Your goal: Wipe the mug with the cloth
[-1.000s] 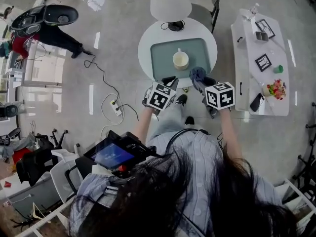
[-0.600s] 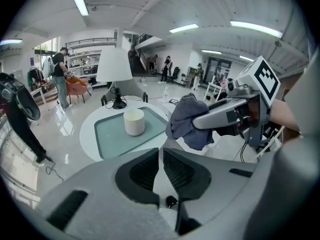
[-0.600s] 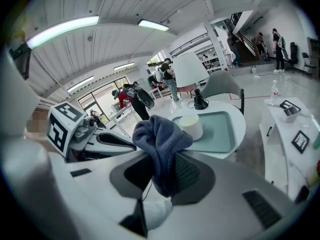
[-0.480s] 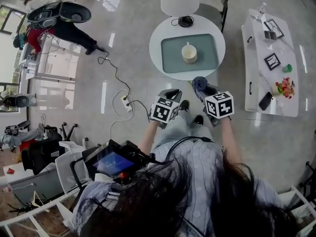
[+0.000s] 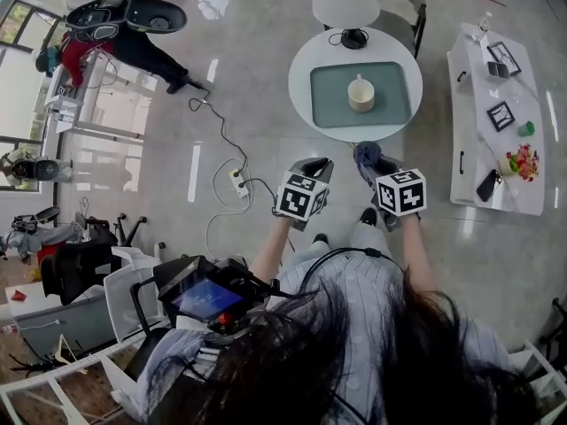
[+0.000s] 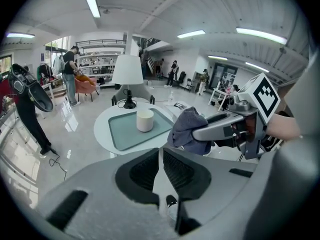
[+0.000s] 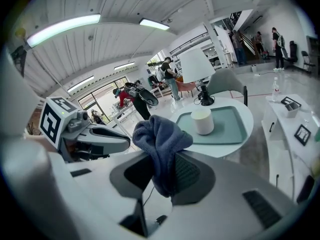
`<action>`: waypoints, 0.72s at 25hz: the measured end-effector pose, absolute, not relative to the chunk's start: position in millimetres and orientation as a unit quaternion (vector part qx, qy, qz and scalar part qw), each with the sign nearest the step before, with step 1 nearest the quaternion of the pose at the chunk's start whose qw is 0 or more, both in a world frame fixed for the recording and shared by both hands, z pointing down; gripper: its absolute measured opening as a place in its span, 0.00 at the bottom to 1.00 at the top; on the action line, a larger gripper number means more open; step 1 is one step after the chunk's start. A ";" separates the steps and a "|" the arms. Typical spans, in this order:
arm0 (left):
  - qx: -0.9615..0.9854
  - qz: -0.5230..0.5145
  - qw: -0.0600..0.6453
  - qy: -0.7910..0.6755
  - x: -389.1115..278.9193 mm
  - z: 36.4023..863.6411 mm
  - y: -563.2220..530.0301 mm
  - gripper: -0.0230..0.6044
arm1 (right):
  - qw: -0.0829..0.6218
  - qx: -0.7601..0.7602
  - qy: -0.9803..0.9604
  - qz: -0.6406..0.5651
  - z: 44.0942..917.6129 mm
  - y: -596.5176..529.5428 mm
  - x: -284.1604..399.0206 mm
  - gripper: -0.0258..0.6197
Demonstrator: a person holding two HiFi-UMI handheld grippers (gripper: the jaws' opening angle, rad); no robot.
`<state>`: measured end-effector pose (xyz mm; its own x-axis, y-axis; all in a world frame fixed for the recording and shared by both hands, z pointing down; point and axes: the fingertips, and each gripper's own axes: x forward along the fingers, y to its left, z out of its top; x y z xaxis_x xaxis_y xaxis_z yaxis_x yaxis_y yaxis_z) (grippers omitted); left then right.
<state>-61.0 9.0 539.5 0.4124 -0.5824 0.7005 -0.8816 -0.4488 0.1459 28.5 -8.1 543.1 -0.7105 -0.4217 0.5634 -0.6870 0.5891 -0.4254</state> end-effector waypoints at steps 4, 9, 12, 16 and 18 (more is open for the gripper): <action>0.803 0.283 0.254 -0.460 -83.5 533.9 23.4 0.11 | 0.204 0.328 -0.867 0.315 536.5 4.9 7.2 0.19; 0.805 0.290 0.254 -0.450 -121.2 537.5 57.2 0.11 | 0.200 0.342 -0.861 0.318 530.4 38.5 -22.1 0.19; 0.808 0.297 0.250 -0.443 -142.4 541.2 77.8 0.11 | 0.199 0.352 -0.856 0.321 529.3 57.2 -36.1 0.19; 0.816 0.297 0.243 -0.433 -162.1 544.5 103.5 0.11 | 0.196 0.369 -0.850 0.321 527.6 87.4 -50.7 0.19; 0.821 0.294 0.239 -0.427 -167.3 543.7 115.0 0.11 | 0.190 0.377 -0.847 0.323 525.3 103.3 -56.0 0.19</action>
<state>-167.3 115.0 543.7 0.4621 -0.5610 0.6869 -0.8422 -0.5202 0.1417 -56.0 103.3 525.3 -0.6429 -0.5162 0.5658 -0.7619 0.5065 -0.4036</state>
